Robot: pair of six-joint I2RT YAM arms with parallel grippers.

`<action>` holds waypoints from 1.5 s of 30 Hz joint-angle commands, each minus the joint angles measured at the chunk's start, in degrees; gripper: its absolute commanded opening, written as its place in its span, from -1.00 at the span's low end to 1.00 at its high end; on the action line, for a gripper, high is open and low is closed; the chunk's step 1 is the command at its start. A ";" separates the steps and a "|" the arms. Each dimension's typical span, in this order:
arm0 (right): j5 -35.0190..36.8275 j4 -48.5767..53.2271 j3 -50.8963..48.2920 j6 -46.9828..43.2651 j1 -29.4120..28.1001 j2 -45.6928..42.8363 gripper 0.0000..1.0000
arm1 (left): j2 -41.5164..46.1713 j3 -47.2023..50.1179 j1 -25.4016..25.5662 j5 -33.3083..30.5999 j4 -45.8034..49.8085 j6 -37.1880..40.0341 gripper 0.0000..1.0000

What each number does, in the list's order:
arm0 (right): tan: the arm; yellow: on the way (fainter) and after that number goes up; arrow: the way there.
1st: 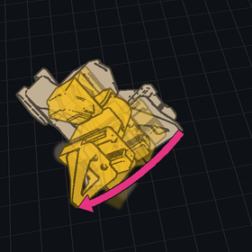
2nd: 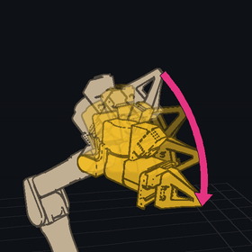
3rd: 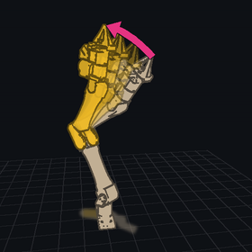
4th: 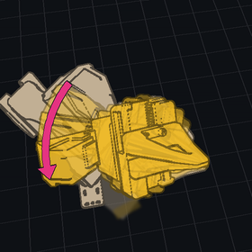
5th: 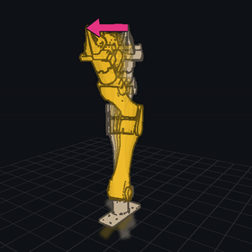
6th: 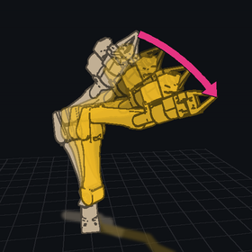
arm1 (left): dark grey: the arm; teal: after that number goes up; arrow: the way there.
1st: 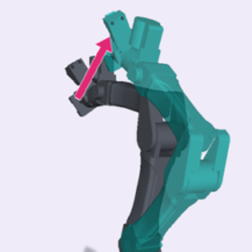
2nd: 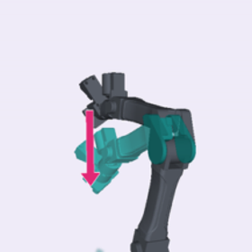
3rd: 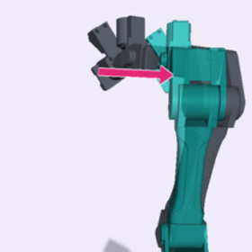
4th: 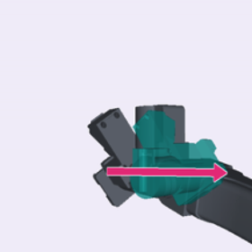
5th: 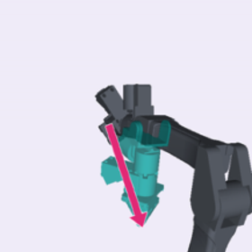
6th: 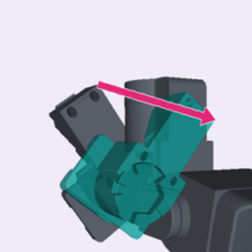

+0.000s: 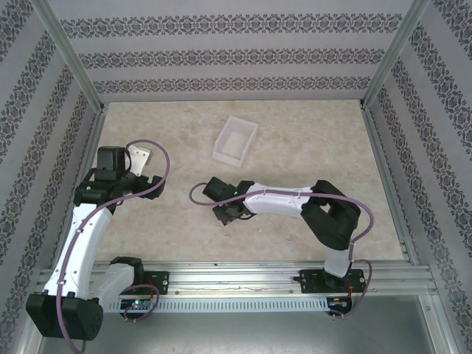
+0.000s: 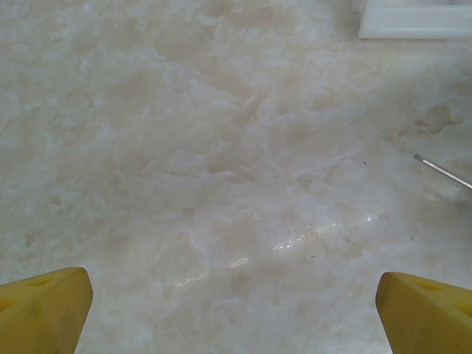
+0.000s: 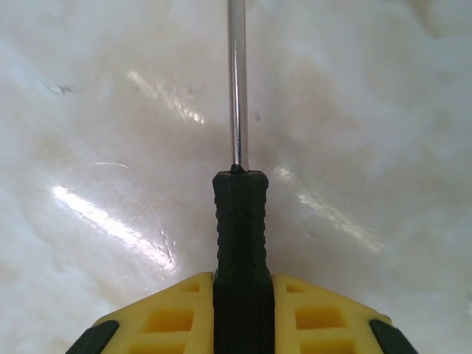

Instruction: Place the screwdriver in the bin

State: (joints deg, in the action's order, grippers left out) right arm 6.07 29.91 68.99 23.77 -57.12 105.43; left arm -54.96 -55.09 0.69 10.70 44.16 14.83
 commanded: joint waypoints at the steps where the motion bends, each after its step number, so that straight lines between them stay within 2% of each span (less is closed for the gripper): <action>1: -0.15 1.29 0.16 -0.33 1.93 -5.42 -0.66 | 0.56 -2.03 0.28 0.20 0.84 0.03 0.99; 6: -0.43 0.61 1.85 0.70 5.76 -8.82 -0.65 | 0.58 -2.43 0.28 1.86 0.53 -0.94 0.99; 11: -1.23 -1.58 5.77 1.97 10.16 -7.69 -0.65 | 0.89 -2.57 0.28 3.31 -0.32 -1.93 0.99; 19: -2.95 -8.78 14.71 6.52 16.25 0.17 -0.64 | 1.95 -2.88 0.37 4.50 -0.74 -2.03 0.99; 27: -7.97 -18.34 21.08 15.07 21.90 9.56 -0.65 | 3.43 -1.14 0.34 5.30 -1.14 -2.18 0.99; 37: -6.41 -17.17 23.33 16.79 25.19 14.12 -0.64 | 3.29 -1.55 0.45 5.83 -1.15 -1.95 0.99; 45: -5.12 -12.28 23.47 13.23 26.97 14.45 -0.64 | 2.88 -1.63 0.47 6.01 -1.11 -2.38 0.99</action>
State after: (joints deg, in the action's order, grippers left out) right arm -0.27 15.00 90.61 38.72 -31.03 118.91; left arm -52.07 -56.25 0.71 15.92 44.10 13.26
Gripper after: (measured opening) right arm 0.182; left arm 0.993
